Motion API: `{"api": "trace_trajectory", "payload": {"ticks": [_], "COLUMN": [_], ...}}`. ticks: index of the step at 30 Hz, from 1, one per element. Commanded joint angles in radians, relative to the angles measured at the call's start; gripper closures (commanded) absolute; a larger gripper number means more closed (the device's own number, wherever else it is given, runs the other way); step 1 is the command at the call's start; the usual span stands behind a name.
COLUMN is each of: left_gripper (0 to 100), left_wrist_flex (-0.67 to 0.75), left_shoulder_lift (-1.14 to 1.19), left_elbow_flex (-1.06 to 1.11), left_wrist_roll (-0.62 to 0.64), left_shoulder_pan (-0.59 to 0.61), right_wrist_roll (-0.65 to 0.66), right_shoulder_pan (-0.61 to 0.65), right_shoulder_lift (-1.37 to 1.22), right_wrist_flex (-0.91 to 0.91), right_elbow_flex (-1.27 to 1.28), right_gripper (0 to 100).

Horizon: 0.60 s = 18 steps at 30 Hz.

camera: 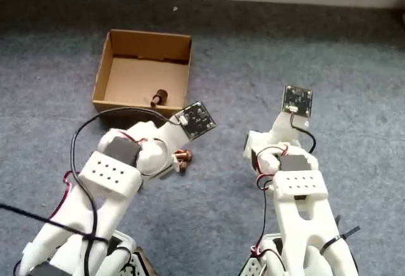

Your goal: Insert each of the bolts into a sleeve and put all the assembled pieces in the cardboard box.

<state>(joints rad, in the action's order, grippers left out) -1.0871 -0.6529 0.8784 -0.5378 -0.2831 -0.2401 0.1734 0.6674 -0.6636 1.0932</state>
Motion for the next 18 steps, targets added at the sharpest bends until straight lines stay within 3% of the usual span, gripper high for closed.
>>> {"api": "trace_trajectory", "payload": {"ticks": [1, 9, 18], "left_gripper": [77, 82, 85], "left_wrist_flex": [0.069, 0.075, 0.069], "left_shoulder_lift": [0.171, 0.479, 0.753], "left_elbow_flex": [-0.125, -0.326, -0.455], "left_wrist_roll": [-0.008, -0.011, -0.135], "left_shoulder_pan": [-0.035, -0.036, -0.036], "right_wrist_roll": [-0.008, -0.008, -0.008], "right_shoulder_pan": [-0.012, -0.008, -0.008], "right_shoulder_lift": [0.033, 0.033, 0.033], "right_wrist_flex": [0.022, 0.022, 0.022], "right_elbow_flex": [-0.007, -0.007, -0.005], "right_gripper": [99.5, 99.5, 99.5]}}
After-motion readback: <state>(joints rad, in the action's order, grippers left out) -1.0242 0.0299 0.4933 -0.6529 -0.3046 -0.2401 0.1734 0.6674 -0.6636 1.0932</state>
